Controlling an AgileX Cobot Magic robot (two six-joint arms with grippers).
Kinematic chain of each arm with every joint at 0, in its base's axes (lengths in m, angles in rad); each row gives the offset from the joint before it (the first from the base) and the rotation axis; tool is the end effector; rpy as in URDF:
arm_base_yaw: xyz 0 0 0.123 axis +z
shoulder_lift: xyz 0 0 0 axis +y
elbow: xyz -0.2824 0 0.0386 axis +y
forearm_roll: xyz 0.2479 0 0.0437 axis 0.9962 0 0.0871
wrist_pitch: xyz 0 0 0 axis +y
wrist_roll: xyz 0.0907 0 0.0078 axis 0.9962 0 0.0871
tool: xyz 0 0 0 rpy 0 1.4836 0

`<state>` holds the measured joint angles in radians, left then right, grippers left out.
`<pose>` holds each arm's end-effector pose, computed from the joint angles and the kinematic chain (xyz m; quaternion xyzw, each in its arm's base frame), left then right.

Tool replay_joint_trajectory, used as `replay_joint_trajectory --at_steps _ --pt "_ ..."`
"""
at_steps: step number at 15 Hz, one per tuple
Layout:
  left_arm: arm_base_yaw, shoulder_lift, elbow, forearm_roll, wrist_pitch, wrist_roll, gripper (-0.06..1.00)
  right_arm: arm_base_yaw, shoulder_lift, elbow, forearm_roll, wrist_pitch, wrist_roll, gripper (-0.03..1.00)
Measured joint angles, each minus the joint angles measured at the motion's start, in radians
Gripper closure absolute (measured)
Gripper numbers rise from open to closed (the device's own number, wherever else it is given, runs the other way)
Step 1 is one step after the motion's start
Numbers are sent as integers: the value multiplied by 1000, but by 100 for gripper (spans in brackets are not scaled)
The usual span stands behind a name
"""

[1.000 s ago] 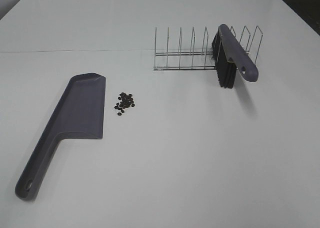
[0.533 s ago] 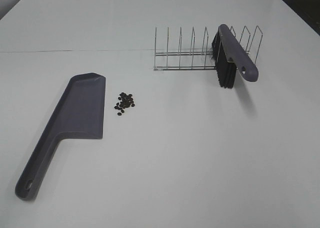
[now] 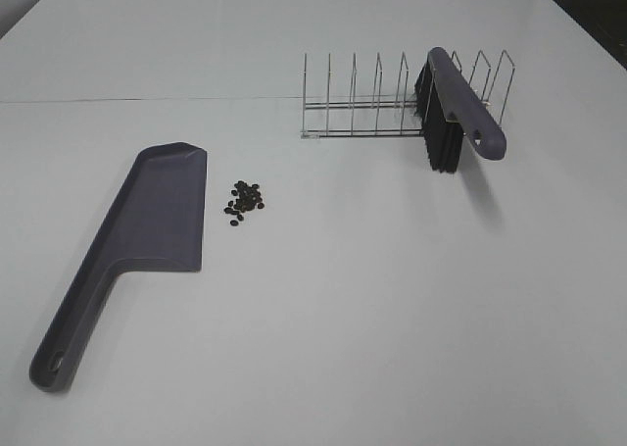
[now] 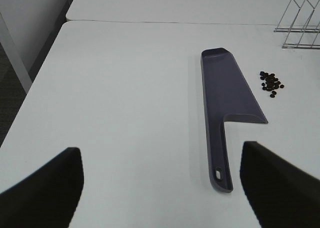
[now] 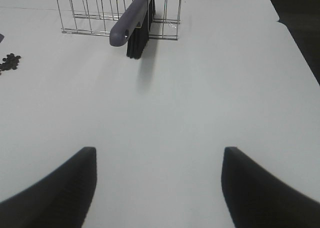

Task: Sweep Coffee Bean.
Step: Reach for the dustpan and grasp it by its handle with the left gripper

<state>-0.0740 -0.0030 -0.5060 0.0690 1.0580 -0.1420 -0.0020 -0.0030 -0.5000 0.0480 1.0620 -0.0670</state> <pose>-0.0056 0.0059 0.2792 -0.0303 0.8491 -0.0225 0.5269 -0.0054 0.0038 0.2771 -0.0287 0.8521 0.0060 0.5226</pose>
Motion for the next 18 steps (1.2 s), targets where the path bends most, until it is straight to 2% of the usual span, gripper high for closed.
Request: replay_joint_trajectory --at_steps 18 --pt "0 0 0 14 0 0 14 0 0 0 0 0 0 35"
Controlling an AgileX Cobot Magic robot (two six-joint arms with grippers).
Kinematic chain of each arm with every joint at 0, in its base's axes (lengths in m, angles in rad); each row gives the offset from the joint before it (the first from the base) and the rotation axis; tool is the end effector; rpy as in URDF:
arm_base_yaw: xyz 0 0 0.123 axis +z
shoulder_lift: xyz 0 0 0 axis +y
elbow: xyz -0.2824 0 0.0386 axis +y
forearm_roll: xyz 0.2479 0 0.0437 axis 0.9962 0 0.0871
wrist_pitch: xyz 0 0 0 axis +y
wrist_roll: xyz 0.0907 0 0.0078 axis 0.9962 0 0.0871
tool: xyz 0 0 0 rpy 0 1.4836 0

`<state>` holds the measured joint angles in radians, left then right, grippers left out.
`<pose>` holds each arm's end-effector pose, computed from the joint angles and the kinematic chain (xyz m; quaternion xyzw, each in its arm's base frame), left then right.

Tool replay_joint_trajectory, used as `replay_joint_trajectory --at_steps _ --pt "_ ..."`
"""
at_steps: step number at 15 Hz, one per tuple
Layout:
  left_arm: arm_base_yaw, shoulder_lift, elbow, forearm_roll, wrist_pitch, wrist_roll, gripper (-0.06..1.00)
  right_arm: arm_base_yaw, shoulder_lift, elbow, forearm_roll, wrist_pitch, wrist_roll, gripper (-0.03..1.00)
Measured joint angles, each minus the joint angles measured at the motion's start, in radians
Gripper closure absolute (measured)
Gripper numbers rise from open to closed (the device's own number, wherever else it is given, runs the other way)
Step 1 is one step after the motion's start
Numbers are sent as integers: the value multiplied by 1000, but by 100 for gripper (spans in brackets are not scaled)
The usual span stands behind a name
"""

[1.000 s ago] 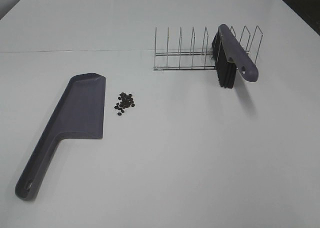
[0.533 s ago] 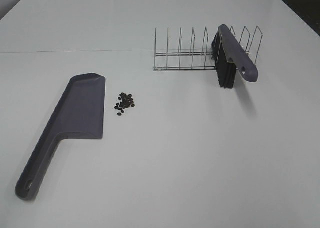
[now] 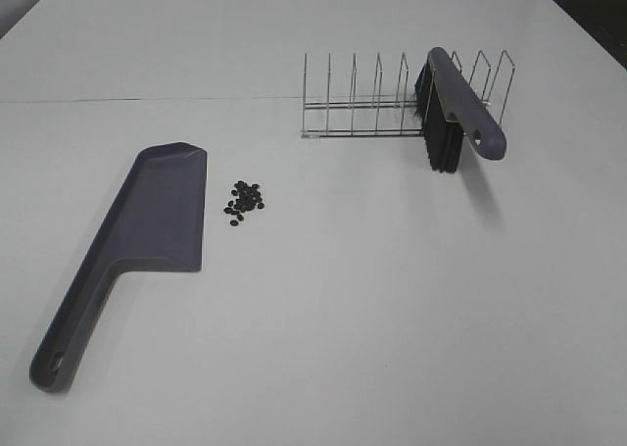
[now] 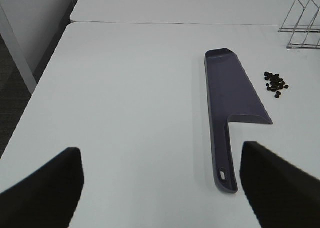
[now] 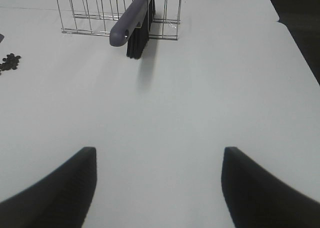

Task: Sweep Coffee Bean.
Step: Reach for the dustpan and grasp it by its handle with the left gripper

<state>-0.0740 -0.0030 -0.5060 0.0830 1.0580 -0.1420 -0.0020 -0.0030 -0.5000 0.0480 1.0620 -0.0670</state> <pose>-0.0055 0.0070 0.2793 -0.0306 0.8489 -0.0155 0.5275 -0.0054 0.0038 0.2771 -0.0287 0.8521 0.0060 0.5226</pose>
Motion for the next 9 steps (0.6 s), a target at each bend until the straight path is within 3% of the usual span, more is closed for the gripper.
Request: replay_joint_trajectory --at_steps 3,5,9 --pt "0 22 -43 6 -34 29 15 0 0 0 0 0 0 35" --pt "0 238 -134 -1 -170 62 20 0 0 0 0 0 0 35" --pt "0 646 -237 -112 -249 104 21 0 0 0 0 0 0 35"
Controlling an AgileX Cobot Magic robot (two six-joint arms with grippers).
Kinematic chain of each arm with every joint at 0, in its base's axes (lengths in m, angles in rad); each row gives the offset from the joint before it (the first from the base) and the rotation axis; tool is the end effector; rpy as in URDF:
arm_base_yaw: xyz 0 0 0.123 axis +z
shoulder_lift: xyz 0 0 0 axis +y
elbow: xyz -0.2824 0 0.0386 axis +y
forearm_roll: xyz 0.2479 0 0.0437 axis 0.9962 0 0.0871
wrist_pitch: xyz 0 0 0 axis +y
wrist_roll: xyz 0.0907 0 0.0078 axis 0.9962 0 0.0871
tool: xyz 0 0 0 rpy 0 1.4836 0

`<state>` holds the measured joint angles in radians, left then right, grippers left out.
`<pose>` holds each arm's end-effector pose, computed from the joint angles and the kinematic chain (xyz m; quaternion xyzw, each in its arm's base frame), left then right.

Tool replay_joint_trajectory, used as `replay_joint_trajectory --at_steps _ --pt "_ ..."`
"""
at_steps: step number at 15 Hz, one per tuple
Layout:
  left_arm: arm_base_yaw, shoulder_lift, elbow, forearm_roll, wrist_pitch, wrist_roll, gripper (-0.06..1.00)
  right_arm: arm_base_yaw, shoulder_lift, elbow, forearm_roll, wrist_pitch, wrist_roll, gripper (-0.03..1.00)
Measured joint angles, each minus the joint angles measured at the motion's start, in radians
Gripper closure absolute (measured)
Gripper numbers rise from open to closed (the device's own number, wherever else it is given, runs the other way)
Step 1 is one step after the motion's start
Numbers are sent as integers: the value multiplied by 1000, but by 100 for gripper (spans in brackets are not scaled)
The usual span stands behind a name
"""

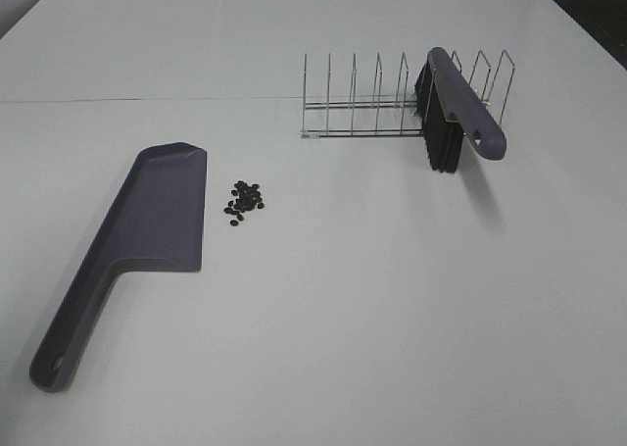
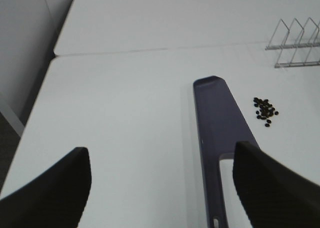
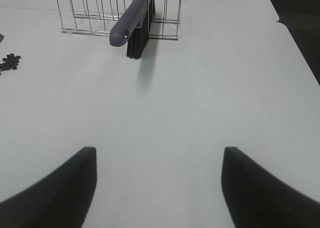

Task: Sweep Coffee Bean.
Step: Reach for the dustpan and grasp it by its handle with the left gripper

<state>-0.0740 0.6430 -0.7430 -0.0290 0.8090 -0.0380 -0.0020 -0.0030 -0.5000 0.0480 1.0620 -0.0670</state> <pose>0.1129 -0.0103 0.3383 0.0119 0.8894 -0.0395 0.4553 -0.0054 0.0038 0.2771 -0.0287 0.8521 0.0060 0.5226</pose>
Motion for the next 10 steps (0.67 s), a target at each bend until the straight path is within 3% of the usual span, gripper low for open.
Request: replay_joint_trajectory --at_steps 6,10 --pt "-3 593 -163 -198 16 58 21 0 0 0 0 0 0 35" --pt "-113 899 -242 -235 34 69 11 0 0 0 0 0 0 35"
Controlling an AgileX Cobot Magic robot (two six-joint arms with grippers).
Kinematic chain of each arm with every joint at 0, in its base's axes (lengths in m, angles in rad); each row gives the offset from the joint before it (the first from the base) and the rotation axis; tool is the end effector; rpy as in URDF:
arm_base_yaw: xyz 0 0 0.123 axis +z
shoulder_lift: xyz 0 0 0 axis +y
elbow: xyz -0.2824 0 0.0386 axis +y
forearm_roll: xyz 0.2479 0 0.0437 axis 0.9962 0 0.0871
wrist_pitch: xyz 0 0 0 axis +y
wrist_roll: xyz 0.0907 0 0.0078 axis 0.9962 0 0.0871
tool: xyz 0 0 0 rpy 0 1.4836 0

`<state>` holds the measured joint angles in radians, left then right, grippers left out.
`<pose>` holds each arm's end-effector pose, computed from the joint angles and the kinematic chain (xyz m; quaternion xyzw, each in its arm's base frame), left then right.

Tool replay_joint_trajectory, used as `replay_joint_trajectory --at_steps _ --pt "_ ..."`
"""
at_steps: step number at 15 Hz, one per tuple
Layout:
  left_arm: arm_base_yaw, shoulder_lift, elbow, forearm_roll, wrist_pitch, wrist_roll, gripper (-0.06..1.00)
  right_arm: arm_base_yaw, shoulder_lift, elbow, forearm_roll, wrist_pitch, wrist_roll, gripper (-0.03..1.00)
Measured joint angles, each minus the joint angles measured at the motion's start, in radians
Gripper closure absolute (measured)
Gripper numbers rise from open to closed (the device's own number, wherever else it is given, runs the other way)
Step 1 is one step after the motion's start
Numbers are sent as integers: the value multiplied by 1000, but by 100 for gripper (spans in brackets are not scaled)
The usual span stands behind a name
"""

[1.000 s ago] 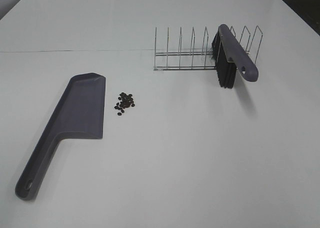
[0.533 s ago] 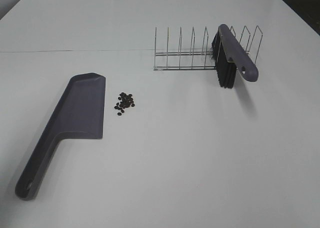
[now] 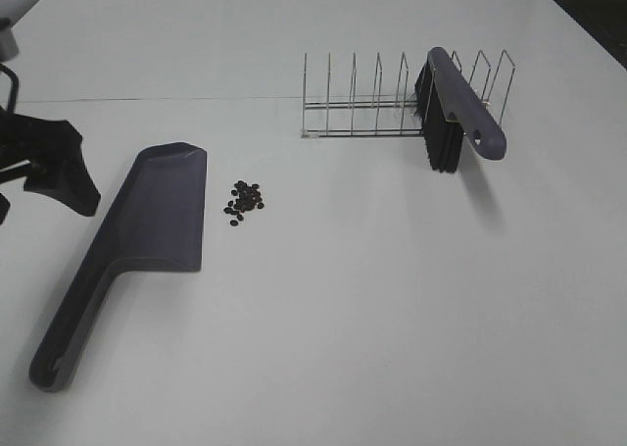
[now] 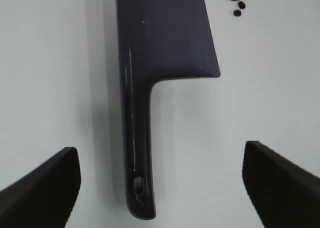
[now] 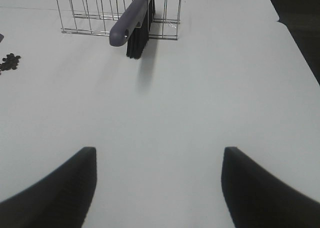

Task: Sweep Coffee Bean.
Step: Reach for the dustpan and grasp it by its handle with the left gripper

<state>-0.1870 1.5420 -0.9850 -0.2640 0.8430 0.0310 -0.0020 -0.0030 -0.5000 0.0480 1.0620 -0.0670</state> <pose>0.2798 -0.0710 0.2265 0.0332 0.9853 -0.1183 0.1187 -0.0054 0.0038 0.2771 -0.0287 0.8521 0.0060 0.5226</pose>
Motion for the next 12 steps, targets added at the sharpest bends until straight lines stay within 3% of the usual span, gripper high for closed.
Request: replay_joint_trajectory --at_steps 12 --pt "-15 266 -8 47 -63 -57 10 0 0 0 0 0 0 35"
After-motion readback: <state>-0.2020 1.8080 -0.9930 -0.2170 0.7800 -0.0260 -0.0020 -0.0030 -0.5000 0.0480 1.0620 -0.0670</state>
